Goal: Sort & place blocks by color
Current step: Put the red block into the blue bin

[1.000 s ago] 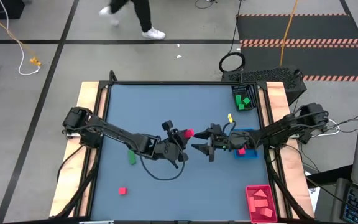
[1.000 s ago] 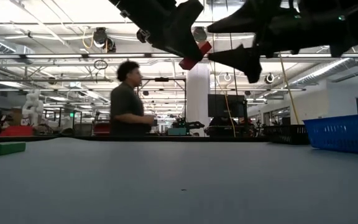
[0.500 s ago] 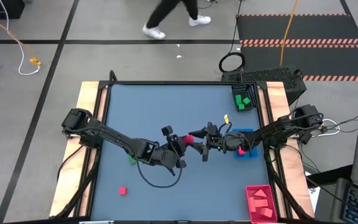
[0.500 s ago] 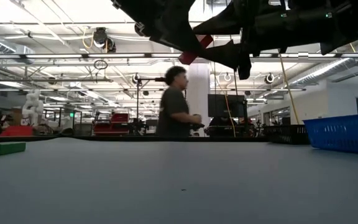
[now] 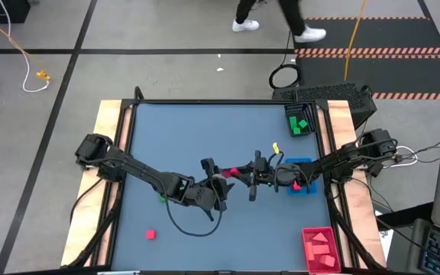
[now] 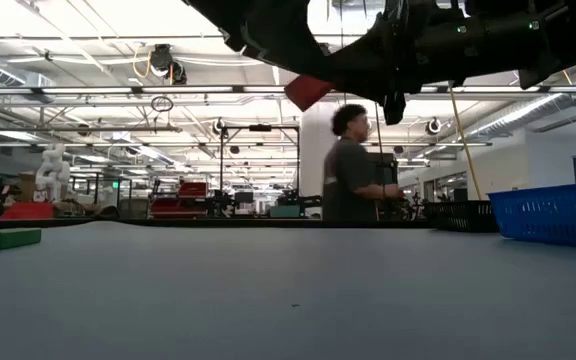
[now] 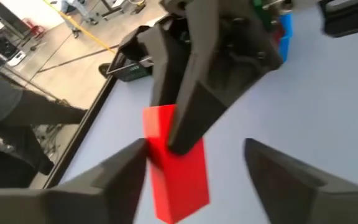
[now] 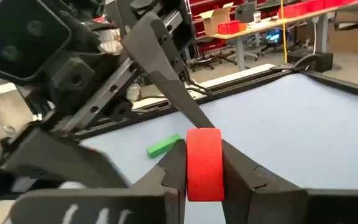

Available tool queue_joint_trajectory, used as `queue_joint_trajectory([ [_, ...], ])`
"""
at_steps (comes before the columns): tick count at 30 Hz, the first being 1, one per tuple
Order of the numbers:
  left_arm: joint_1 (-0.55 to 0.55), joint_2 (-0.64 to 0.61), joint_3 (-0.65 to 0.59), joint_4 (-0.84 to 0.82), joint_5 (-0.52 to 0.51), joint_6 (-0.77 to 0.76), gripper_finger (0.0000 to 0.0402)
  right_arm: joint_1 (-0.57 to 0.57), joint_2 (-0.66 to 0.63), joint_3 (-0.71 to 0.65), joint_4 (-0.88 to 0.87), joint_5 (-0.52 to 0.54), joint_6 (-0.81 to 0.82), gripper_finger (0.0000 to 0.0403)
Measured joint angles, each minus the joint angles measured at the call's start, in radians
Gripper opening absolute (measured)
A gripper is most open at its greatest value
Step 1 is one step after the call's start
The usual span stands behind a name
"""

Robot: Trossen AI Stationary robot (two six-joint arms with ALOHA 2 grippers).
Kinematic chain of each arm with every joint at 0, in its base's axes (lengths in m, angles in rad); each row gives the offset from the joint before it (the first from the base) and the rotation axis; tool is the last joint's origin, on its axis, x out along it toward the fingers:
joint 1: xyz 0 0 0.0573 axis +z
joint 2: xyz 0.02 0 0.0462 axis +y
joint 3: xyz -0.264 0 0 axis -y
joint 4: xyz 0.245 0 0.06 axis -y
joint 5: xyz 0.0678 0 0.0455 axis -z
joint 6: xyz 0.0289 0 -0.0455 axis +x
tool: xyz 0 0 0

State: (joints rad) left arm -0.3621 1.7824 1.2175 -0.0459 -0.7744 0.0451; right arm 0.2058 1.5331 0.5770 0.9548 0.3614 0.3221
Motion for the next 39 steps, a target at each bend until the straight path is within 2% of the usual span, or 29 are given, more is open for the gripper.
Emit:
queue_joint_trajectory([
  [5, -0.003, 0.000, 0.000, -0.002, 0.006, 0.004, 0.0365, -0.002, 0.000, 0.000, -0.016, 0.006, -0.015, 0.0048],
  [9, -0.003, 0.000, 0.000, -0.015, -0.015, 0.005, 0.0394, -0.002, -0.002, 0.000, -0.029, -0.004, -0.031, 0.0048],
  [13, -0.003, 0.000, 0.000, -0.059, -0.054, -0.014, 0.0384, -0.001, -0.054, 0.001, -0.153, -0.054, -0.035, 0.0048],
  [19, -0.002, 0.000, 0.000, -0.121, -0.078, -0.029, 0.0353, 0.033, -0.275, 0.001, -0.565, 0.001, -0.087, 0.0048],
  [24, -0.002, 0.000, 0.000, -0.138, -0.080, -0.031, 0.0328, 0.084, -0.492, 0.001, -0.910, 0.038, 0.038, 0.0048],
  [28, -0.002, 0.000, 0.000, -0.138, -0.081, -0.031, 0.0308, 0.133, -0.618, 0.001, -1.156, 0.037, 0.170, 0.0048],
  [33, -0.006, 0.000, 0.000, -0.158, -0.082, -0.047, 0.0288, 0.185, -0.712, 0.001, -1.421, 0.038, 0.308, 0.0048],
  [39, -0.034, 0.000, 0.000, -0.165, -0.082, -0.048, 0.0275, 0.216, -0.774, 0.000, -1.584, 0.083, 0.451, 0.0059],
])
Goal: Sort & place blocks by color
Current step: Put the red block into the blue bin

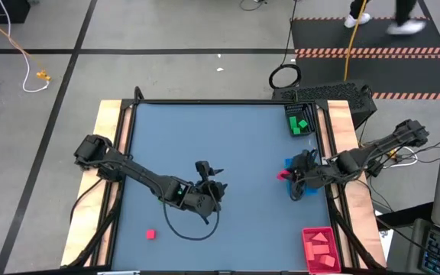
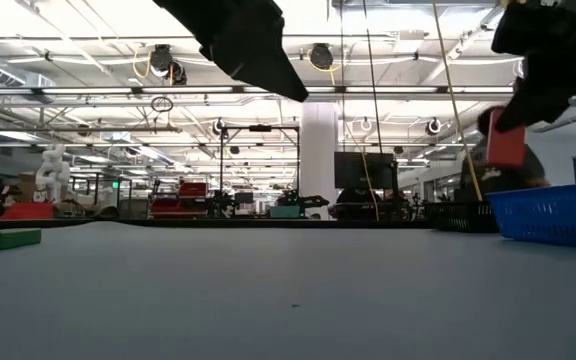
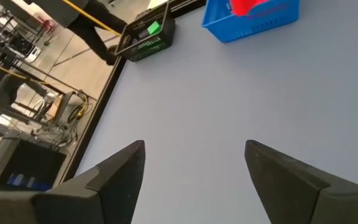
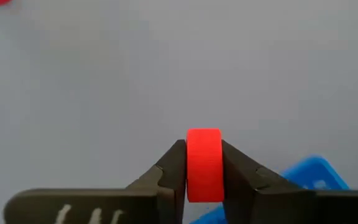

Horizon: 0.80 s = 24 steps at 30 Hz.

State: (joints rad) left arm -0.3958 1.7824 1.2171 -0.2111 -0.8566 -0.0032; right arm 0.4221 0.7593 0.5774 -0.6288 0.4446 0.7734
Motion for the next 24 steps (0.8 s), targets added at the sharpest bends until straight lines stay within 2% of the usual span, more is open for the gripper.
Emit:
queue_joint_trajectory([
  [3, -0.006, 0.000, 0.000, 0.002, -0.001, 0.000, 0.0274, 0.000, -0.032, 0.000, -0.043, 0.004, 0.054, 0.0070],
  [7, -0.006, 0.000, 0.000, 0.002, -0.006, 0.000, 0.0273, -0.001, -0.075, 0.000, -0.076, 0.053, 0.062, 0.0053],
  [11, -0.007, 0.000, 0.000, 0.000, -0.006, -0.002, 0.0273, -0.001, -0.121, 0.000, -0.125, 0.041, 0.113, 0.0051],
  [19, -0.007, 0.000, 0.000, -0.003, -0.007, 0.001, 0.0274, -0.001, -0.159, 0.000, -0.388, -0.201, 0.302, 0.0069],
  [24, -0.007, 0.000, 0.000, 0.002, -0.007, 0.006, 0.0275, -0.001, -0.162, 0.000, -0.384, -0.266, 0.302, 0.0069],
])
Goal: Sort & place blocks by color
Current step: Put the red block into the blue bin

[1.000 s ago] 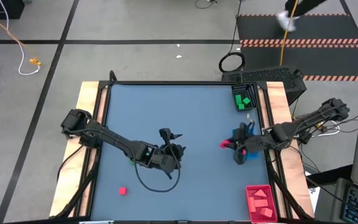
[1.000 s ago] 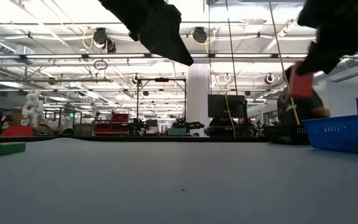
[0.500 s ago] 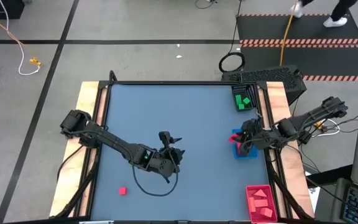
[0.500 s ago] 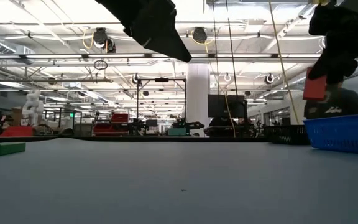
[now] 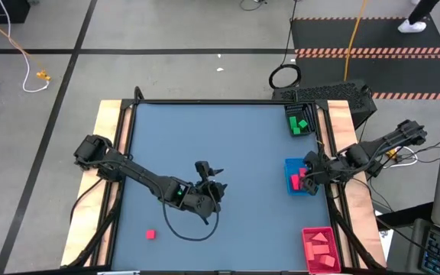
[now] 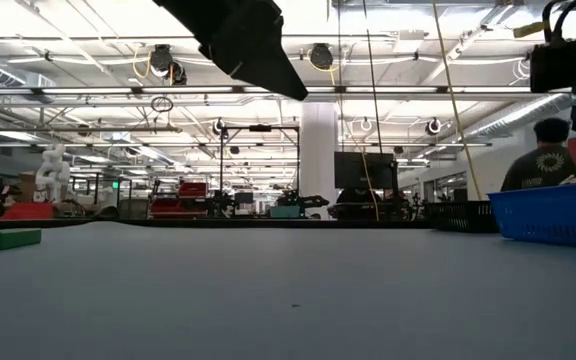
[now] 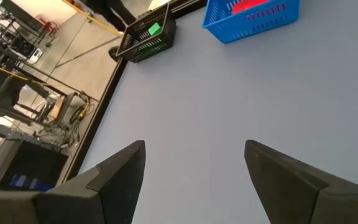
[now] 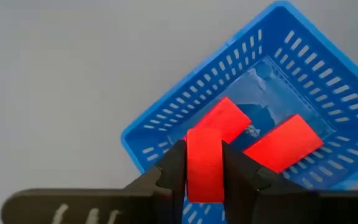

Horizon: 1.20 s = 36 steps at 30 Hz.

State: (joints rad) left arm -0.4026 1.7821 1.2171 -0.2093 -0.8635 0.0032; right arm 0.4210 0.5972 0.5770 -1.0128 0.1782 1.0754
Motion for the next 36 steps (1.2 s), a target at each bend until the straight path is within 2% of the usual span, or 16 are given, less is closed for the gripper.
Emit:
queue_joint_trajectory([
  [5, 0.000, -0.001, 0.000, 0.004, 0.000, 0.002, 0.0275, 0.000, 0.000, 0.000, 0.005, -0.019, 0.006, 0.0076],
  [12, -0.003, -0.005, 0.000, 0.004, 0.000, 0.005, 0.0275, 0.000, 0.000, 0.000, 0.025, -0.027, 0.009, 0.0117],
  [18, -0.022, -0.060, -0.002, -0.007, 0.000, -0.019, 0.0276, 0.000, 0.000, 0.000, 0.047, -0.026, 0.004, 0.0163],
  [23, -0.051, -0.135, -0.001, -0.010, -0.001, -0.075, 0.0276, 0.000, 0.000, 0.000, 0.153, -0.022, -0.081, 0.0188],
  [27, -0.082, -0.188, -0.001, -0.013, 0.001, -0.113, 0.0276, 0.000, 0.000, 0.000, 0.260, -0.024, -0.140, 0.0197],
  [32, -0.119, -0.215, 0.000, -0.005, 0.000, -0.129, 0.0276, 0.000, 0.000, 0.000, 0.288, -0.028, -0.138, 0.0198],
  [36, -0.138, -0.214, 0.000, -0.006, 0.002, -0.126, 0.0276, 0.000, 0.001, 0.000, 0.290, -0.094, -0.092, 0.0199],
])
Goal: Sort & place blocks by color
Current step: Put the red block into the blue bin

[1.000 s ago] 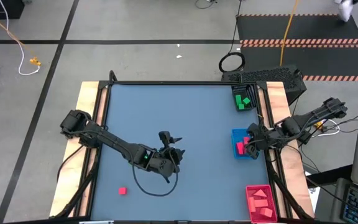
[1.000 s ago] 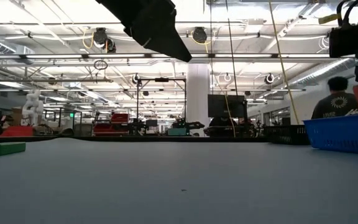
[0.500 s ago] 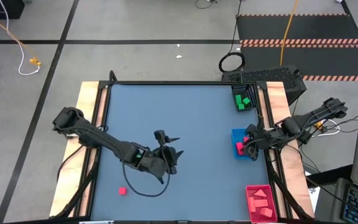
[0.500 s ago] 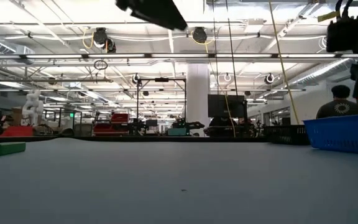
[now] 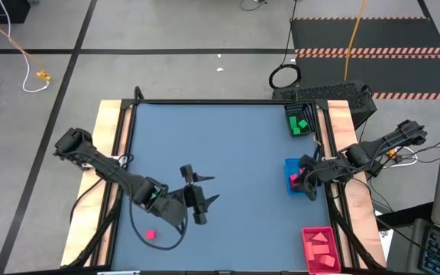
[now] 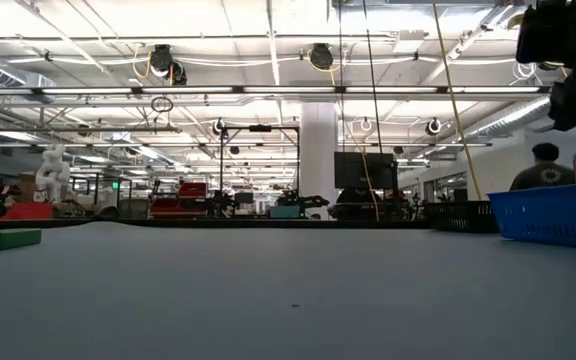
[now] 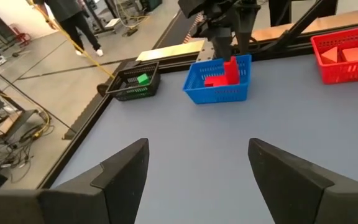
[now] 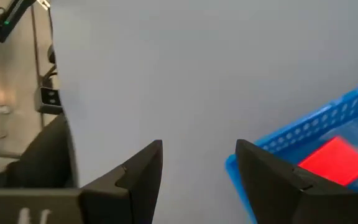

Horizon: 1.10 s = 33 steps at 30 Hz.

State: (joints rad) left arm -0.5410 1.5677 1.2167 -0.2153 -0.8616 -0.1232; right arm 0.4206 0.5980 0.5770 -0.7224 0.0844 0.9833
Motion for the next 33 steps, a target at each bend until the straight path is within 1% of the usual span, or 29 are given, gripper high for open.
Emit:
queue_joint_trajectory([
  [5, -0.005, 0.000, 0.000, -0.013, 0.000, -0.019, 0.0276, 0.000, 0.008, 0.000, -0.006, -0.065, 0.075, 0.0199],
  [10, -0.009, 0.000, 0.000, -0.022, 0.000, -0.030, 0.0276, 0.000, 0.049, 0.000, -0.101, -0.074, 0.142, 0.0199],
  [15, -0.009, 0.000, 0.000, -0.021, 0.000, -0.030, 0.0276, -0.004, 0.100, 0.000, -0.220, -0.013, 0.160, 0.0199],
  [19, -0.009, 0.000, 0.000, -0.021, -0.001, -0.030, 0.0276, -0.011, 0.112, 0.000, -0.236, 0.040, 0.149, 0.0199],
  [23, -0.009, 0.000, 0.000, -0.021, -0.001, -0.030, 0.0276, -0.014, 0.108, 0.000, -0.152, 0.047, 0.068, 0.0199],
  [27, -0.009, 0.000, 0.000, -0.021, -0.001, -0.031, 0.0276, -0.014, 0.108, 0.000, 0.001, 0.051, -0.041, 0.0199],
  [30, -0.009, 0.000, 0.000, -0.021, -0.001, -0.047, 0.0276, -0.014, 0.108, 0.000, 0.160, 0.098, -0.163, 0.0199],
  [33, -0.009, 0.000, 0.000, -0.025, -0.001, -0.096, 0.0276, -0.014, 0.109, -0.027, 0.386, 0.151, -0.306, 0.0199],
])
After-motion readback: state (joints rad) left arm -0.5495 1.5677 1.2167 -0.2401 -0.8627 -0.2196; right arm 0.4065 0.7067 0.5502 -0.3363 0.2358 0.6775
